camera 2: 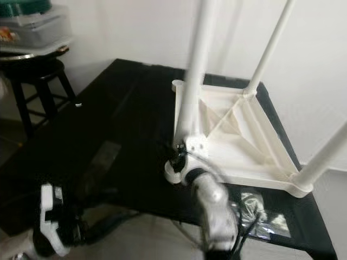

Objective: Building children table

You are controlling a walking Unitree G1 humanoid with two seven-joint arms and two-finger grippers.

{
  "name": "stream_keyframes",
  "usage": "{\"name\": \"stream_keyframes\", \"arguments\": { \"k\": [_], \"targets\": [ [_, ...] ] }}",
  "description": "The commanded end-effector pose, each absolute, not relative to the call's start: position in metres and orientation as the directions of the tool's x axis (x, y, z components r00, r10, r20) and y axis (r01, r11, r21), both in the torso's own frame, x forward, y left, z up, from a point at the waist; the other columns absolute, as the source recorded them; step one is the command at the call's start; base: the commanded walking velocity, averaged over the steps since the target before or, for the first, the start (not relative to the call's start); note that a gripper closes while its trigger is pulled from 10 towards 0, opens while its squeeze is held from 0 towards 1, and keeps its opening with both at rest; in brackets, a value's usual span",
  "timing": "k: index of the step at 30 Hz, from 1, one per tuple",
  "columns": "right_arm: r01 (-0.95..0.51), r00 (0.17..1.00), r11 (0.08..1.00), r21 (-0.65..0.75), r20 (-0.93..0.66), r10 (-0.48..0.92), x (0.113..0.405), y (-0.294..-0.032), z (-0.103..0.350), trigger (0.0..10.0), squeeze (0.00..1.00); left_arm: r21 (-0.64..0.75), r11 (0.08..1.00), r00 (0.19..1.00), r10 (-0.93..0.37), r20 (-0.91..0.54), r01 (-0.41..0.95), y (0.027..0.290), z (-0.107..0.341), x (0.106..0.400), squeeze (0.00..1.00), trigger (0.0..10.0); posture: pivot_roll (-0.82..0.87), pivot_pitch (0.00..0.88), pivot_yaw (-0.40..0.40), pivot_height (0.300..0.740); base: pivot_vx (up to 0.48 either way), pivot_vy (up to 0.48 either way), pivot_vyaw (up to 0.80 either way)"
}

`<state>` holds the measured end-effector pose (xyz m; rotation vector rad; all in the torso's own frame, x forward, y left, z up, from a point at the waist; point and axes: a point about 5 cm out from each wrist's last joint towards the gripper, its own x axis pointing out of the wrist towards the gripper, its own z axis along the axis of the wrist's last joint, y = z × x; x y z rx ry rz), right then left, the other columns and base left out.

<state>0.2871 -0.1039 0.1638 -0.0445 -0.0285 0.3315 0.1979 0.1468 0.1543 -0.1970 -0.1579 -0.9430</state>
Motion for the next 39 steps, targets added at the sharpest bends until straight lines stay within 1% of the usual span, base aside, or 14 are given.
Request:
{"name": "stream_keyframes", "arguments": {
  "k": [1,6,8,11,12,21,22,24,25,33,34,35,36,39],
  "targets": [
    [-0.408,0.913,0.908,-0.095,-0.060,0.404,0.282,-0.088,0.150,0.0,0.00,-0.080,0.603,0.603,-0.766,0.222,0.794,0.147,0.153,0.199,0.00,10.0,-0.03,0.126,-0.081,0.740,0.000,0.000,0.00],
    [-0.432,0.901,0.897,-0.094,-0.082,0.425,0.289,-0.091,0.150,0.0,0.00,-0.074,0.631,0.630,-0.744,0.221,0.772,0.149,0.150,0.202,0.00,10.0,-0.03,0.119,-0.081,0.740,0.000,0.000,0.00],
    [-0.471,0.881,0.879,-0.079,-0.095,0.464,0.291,-0.088,0.151,10.0,0.00,-0.074,0.636,0.635,-0.741,0.221,0.768,0.149,0.150,0.203,0.00,10.0,-0.04,0.116,-0.078,0.740,0.000,0.000,0.00],
    [-0.507,0.861,0.860,-0.060,-0.084,0.501,0.293,-0.087,0.155,10.0,0.00,-0.073,0.638,0.636,-0.740,0.220,0.767,0.149,0.150,0.204,0.00,10.0,-0.03,0.115,-0.074,0.740,0.000,0.000,0.00],
    [-0.577,0.816,0.815,-0.042,-0.052,0.575,0.295,-0.085,0.164,10.0,1.00,-0.071,0.638,0.636,-0.740,0.219,0.767,0.149,0.150,0.204,0.00,10.0,-0.03,0.113,-0.070,0.740,0.000,0.000,0.00],
    [-0.899,0.421,0.416,-0.140,-0.006,0.907,0.294,-0.094,0.207,10.0,1.00,-0.060,0.634,0.631,-0.746,0.212,0.771,0.146,0.149,0.202,0.00,10.0,-0.02,0.115,-0.068,0.740,0.000,0.000,0.00],
    [-0.921,0.344,0.328,-0.211,-0.042,0.938,0.296,-0.101,0.211,10.0,0.24,-0.056,0.637,0.633,-0.745,0.213,0.769,0.146,0.150,0.201,0.00,10.0,-0.01,0.118,-0.069,0.740,0.000,0.000,0.00],
    [-0.921,0.344,0.328,-0.211,-0.042,0.938,0.296,-0.101,0.211,10.0,0.24,-0.056,0.637,0.633,-0.745,0.213,0.769,0.146,0.150,0.201,0.00,10.0,-0.01,0.118,-0.069,0.740,0.000,0.000,0.00],
    [-0.948,0.254,0.232,-0.219,-0.078,0.964,0.312,-0.114,0.219,10.0,0.00,-0.049,0.644,0.638,-0.741,0.210,0.764,0.147,0.150,0.198,0.00,10.0,0.02,0.129,-0.060,0.740,0.000,0.000,0.00],
    [-0.971,0.170,0.143,-0.192,-0.132,0.977,0.326,-0.126,0.221,10.0,0.00,-0.035,0.641,0.634,-0.748,0.195,0.767,0.147,0.151,0.193,0.00,10.0,0.06,0.143,-0.068,0.740,0.000,0.000,0.00],
    [-0.978,0.141,0.114,-0.178,-0.146,0.979,0.328,-0.129,0.222,6.6,0.00,-0.034,0.638,0.631,-0.752,0.191,0.769,0.147,0.151,0.191,0.00,10.0,0.06,0.152,-0.067,0.740,0.000,0.000,0.00],
    [-0.983,0.114,0.089,-0.164,-0.152,0.982,0.329,-0.131,0.223,6.6,0.00,-0.033,0.636,0.630,-0.753,0.189,0.771,0.147,0.152,0.189,0.00,10.0,0.06,0.152,-0.067,0.740,0.000,0.000,0.00],
    [-0.988,0.082,0.058,-0.145,-0.159,0.984,0.329,-0.133,0.224,0.5,0.00,-0.034,0.634,0.628,-0.755,0.187,0.772,0.147,0.152,0.188,0.00,10.0,0.07,0.160,-0.066,0.740,0.000,0.000,0.00],
    [-0.992,0.034,0.012,-0.123,-0.173,0.984,0.330,-0.136,0.226,0.0,0.00,-0.035,0.630,0.624,-0.759,0.185,0.776,0.146,0.153,0.187,0.00,10.0,0.07,0.167,-0.067,0.740,0.000,0.000,0.00]
  ]
}}
